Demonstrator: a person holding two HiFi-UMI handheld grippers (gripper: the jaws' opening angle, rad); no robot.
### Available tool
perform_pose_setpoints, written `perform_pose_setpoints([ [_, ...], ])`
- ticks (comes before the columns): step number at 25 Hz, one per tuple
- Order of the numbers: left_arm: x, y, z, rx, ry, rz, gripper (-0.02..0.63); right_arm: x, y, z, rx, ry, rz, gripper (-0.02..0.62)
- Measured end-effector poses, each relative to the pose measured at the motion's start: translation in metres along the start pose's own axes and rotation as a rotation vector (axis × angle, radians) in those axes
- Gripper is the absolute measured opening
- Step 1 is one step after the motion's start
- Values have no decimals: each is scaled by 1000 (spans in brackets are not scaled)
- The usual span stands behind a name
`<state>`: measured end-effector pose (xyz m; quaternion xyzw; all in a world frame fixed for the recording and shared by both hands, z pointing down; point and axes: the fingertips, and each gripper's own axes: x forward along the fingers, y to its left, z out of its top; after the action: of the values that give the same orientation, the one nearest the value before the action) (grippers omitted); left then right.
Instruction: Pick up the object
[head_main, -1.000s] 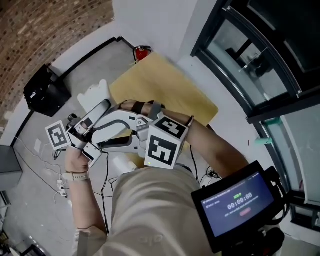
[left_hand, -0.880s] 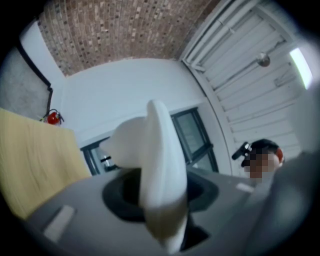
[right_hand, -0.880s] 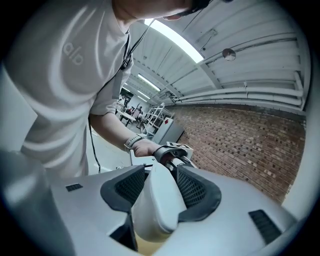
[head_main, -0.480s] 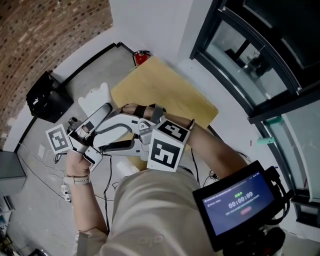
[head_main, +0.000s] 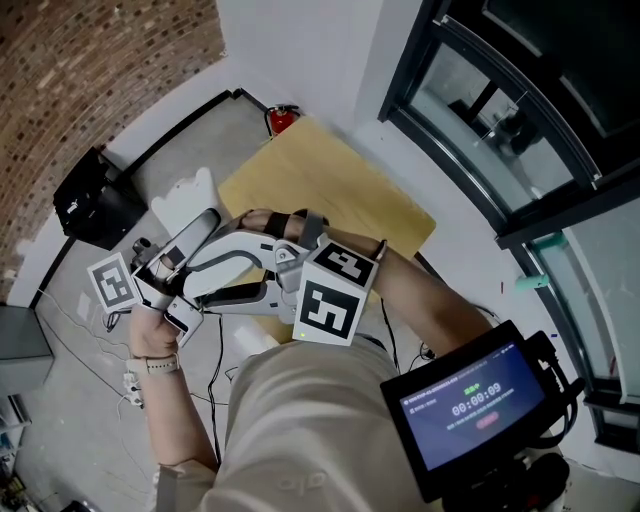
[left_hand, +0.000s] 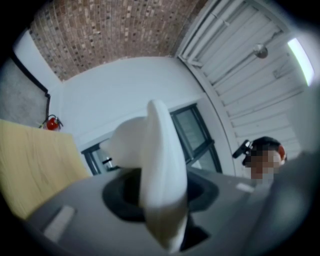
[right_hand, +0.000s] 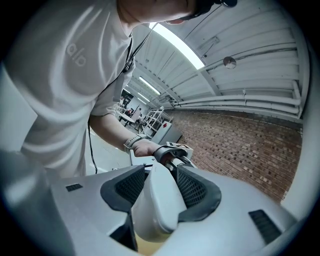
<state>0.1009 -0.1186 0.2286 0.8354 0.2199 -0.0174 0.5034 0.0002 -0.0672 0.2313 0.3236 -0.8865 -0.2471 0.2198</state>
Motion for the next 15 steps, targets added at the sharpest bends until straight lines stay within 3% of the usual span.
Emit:
perform_pose_setpoints([
  [15,0,-4,0,5,-5,9,160,-2,0,4,-5,-7,3,206],
])
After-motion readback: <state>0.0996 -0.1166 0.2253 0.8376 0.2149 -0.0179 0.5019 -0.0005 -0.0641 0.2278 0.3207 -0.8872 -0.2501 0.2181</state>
